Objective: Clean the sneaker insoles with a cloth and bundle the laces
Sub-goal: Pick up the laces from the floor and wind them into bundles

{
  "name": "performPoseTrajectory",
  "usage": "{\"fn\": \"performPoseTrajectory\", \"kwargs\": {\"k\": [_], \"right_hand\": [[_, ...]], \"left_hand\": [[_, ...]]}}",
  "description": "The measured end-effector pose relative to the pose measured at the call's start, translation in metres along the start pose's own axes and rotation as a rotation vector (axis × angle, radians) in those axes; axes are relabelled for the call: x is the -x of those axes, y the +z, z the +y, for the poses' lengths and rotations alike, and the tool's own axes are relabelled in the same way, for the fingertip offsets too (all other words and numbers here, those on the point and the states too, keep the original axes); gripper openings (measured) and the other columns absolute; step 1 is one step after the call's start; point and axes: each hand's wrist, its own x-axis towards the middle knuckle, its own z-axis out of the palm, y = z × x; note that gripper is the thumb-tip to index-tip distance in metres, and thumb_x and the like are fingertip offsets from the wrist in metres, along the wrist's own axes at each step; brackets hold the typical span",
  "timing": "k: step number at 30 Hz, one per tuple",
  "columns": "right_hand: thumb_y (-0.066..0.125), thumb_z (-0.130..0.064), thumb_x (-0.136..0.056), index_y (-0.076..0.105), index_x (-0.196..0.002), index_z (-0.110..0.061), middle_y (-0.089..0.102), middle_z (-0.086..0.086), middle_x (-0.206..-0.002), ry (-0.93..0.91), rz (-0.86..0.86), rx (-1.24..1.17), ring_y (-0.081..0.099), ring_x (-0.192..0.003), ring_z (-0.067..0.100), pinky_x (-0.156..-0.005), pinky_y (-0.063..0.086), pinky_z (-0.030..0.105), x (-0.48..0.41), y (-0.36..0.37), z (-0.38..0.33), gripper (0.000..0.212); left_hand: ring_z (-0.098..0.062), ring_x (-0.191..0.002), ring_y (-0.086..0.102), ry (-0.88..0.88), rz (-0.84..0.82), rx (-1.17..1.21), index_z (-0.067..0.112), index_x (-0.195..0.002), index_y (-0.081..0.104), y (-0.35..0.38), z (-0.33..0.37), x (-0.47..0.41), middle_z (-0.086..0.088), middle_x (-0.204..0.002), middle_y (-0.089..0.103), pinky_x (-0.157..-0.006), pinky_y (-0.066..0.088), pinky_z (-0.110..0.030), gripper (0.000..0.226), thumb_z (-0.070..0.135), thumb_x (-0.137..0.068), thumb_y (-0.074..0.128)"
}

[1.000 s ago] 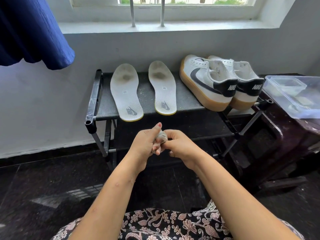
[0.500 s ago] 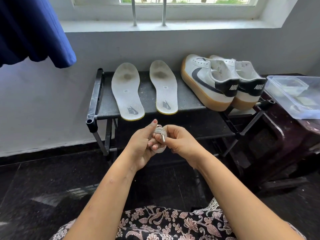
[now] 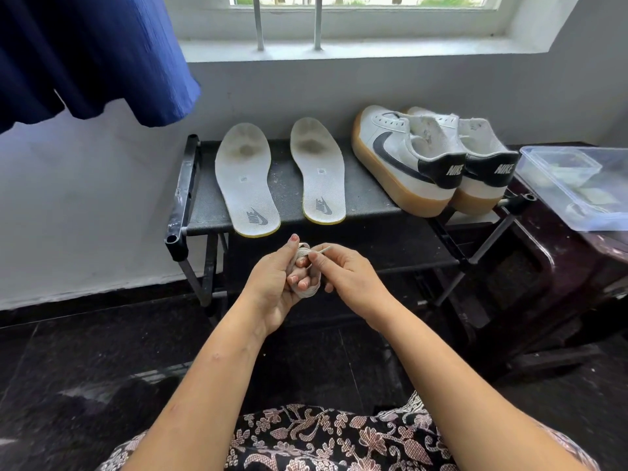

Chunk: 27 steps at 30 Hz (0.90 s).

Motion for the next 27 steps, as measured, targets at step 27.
{"fn": "performPoseTrajectory", "kwargs": {"k": [27], "right_hand": [[0.054,-0.023,-0.095,0.065,-0.097,-0.018,0.067,0.001,-0.084,-0.034,0.138,-0.057,0.055,-0.059,-0.005,-0.051,0.041,0.009,-0.003,-0.028,-0.012,0.012]], "left_hand": [[-0.008,-0.042,0.044,0.093,-0.019,-0.217,0.007,-0.066,0.053,0.0,-0.004,0.0,0.002,-0.044,0.039,-0.07,0.042,-0.028,0.043,0.029,-0.101,0.039]]}}
